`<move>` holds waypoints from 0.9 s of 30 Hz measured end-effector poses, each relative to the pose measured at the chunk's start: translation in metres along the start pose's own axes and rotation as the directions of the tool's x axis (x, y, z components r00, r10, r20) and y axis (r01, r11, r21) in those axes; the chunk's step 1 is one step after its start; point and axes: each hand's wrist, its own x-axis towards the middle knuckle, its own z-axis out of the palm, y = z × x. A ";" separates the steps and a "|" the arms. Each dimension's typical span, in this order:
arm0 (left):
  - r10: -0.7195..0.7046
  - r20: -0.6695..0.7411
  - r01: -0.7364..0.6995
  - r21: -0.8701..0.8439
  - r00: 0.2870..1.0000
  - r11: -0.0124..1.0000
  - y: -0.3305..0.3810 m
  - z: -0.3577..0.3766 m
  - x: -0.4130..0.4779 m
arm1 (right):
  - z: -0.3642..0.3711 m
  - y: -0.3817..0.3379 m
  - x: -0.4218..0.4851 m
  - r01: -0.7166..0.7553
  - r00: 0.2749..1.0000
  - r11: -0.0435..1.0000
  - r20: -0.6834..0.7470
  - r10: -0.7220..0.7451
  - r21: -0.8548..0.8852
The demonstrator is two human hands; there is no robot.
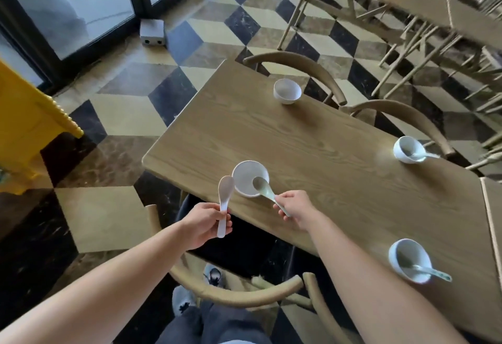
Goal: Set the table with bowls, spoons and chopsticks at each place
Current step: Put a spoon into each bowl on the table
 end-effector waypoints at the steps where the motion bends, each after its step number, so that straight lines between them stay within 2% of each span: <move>1: -0.012 -0.007 0.012 0.003 1.000 1.000 0.002 0.001 0.005 | 0.000 -0.003 0.006 0.011 1.000 1.000 0.000 -0.011 -0.016; 9: -0.059 -0.028 0.059 -0.005 0.998 0.998 0.017 0.008 0.043 | 0.003 -0.013 0.058 0.011 0.998 0.998 0.062 -0.007 -0.063; 14: -0.077 -0.034 0.076 -0.021 0.996 0.997 0.027 0.004 0.051 | 0.012 -0.017 0.069 0.016 0.999 0.996 0.049 -0.012 -0.084; 27: -0.082 -0.039 0.081 -0.013 0.996 0.997 0.032 -0.025 0.045 | 0.024 -0.018 0.067 -0.034 0.988 0.991 -0.152 0.015 -0.127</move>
